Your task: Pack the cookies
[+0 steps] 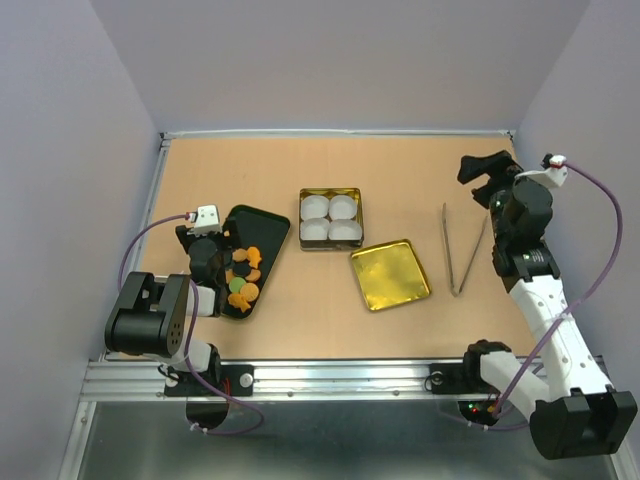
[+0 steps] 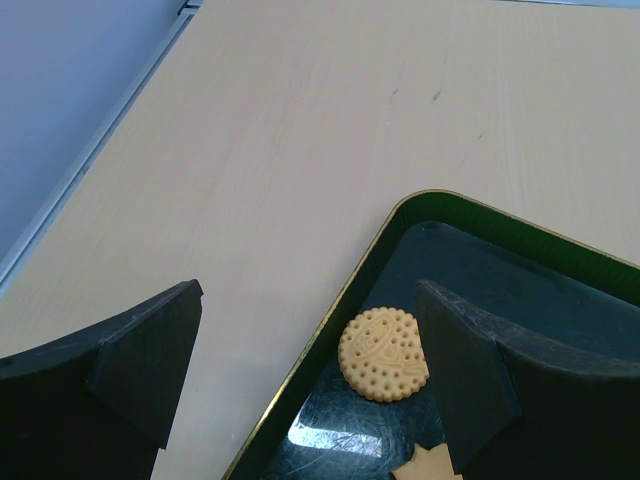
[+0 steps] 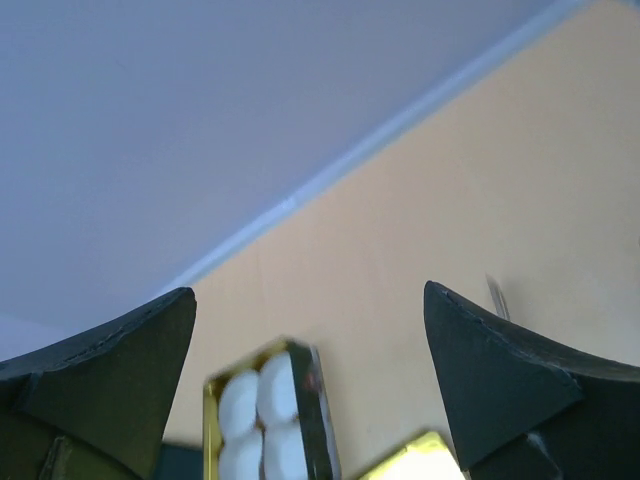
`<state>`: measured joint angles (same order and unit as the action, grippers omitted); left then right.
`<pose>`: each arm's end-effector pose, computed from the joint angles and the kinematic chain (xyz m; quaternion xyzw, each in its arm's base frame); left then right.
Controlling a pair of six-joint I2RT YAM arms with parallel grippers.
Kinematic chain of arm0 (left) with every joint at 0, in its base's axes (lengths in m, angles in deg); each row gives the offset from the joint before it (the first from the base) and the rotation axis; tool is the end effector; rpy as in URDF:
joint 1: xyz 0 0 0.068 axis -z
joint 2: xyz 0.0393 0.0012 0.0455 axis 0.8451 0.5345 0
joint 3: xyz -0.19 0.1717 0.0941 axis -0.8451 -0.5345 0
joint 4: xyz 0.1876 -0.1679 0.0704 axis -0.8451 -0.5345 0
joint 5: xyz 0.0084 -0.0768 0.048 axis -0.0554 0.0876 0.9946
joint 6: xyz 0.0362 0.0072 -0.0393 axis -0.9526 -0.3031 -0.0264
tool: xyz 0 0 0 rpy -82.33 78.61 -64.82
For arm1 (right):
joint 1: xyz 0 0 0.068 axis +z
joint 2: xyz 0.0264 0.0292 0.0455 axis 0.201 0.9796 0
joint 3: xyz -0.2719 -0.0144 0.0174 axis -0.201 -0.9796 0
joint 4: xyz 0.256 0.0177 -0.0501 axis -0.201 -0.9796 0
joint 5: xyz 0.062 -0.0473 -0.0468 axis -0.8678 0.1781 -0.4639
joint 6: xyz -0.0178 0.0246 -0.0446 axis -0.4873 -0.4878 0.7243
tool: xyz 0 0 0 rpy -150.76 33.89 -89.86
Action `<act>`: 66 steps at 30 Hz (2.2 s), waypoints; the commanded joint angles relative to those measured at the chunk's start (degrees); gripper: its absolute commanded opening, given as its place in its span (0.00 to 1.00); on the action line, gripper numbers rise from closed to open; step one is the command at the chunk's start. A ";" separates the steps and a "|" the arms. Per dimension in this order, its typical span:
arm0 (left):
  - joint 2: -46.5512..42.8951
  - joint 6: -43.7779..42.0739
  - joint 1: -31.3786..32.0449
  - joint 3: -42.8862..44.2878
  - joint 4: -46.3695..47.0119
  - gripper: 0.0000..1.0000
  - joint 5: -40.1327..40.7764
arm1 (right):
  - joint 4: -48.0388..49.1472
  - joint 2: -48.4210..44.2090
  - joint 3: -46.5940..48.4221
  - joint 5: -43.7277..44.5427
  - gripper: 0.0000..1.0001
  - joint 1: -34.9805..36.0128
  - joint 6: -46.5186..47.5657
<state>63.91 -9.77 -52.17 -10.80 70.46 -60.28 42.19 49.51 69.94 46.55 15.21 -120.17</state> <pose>0.2360 -0.0137 0.1647 -0.0346 0.6960 0.0829 0.7124 0.2203 0.0069 0.3650 0.2658 0.6536 0.1757 0.6865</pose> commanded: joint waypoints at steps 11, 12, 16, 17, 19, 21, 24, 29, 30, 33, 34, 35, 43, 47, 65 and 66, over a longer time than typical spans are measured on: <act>-1.21 -0.34 -0.07 0.93 15.67 0.99 0.31 | -67.88 18.50 14.07 5.12 1.00 0.07 3.54; -1.21 -0.34 -0.07 0.85 15.67 0.99 0.31 | -67.10 18.86 13.72 5.39 1.00 0.07 4.34; -1.21 -0.34 -0.07 0.93 15.67 0.99 0.31 | -62.70 22.37 11.96 6.27 1.00 0.07 8.64; -1.21 -0.43 -0.07 0.93 15.67 0.99 0.31 | -62.69 23.59 12.13 5.92 1.00 0.07 8.48; -1.12 -0.43 -0.07 0.85 15.67 0.99 0.31 | -62.96 26.15 12.74 2.15 1.00 0.07 8.13; -1.21 -0.43 -0.07 0.93 15.67 0.99 0.31 | -60.43 28.07 12.40 0.56 1.00 0.16 8.04; -1.21 -0.34 -0.07 0.93 15.50 0.99 0.31 | -58.49 30.71 11.78 1.69 1.00 0.16 6.89; -5.15 -2.01 0.28 0.32 13.93 0.99 -2.67 | -55.49 34.76 11.52 5.03 1.00 0.16 6.02; -8.99 -1.75 0.46 2.58 6.26 0.99 -2.33 | -53.83 35.55 11.43 5.21 1.00 0.16 5.84; -15.42 4.28 0.46 11.69 -15.76 0.99 -0.23 | -49.88 39.24 10.91 6.88 1.00 0.07 5.93; -17.45 9.80 0.46 18.71 -30.15 0.99 1.35 | -48.64 40.99 10.55 7.58 1.00 0.07 6.10; -17.47 9.85 0.46 18.78 -30.29 0.99 1.36 | -48.63 42.23 10.64 8.11 1.00 0.07 6.10; -15.10 22.61 0.46 49.43 -80.45 0.99 4.19 | -44.15 48.74 14.85 9.87 1.00 -0.63 5.58; -13.34 27.50 0.19 53.93 -91.89 0.99 5.93 | -42.74 51.29 15.30 9.43 1.00 -0.89 5.31; -29.34 26.29 0.19 51.73 -100.69 0.99 1.02 | -35.63 56.47 17.84 7.77 1.00 -7.05 12.95; -29.25 26.29 0.19 51.82 -100.87 0.99 0.84 | -35.45 57.00 18.19 7.67 1.00 -7.13 13.22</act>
<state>33.49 16.64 -51.91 40.43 -27.92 -57.66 6.74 100.88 88.41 51.77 8.83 -110.66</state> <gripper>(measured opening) 0.985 0.998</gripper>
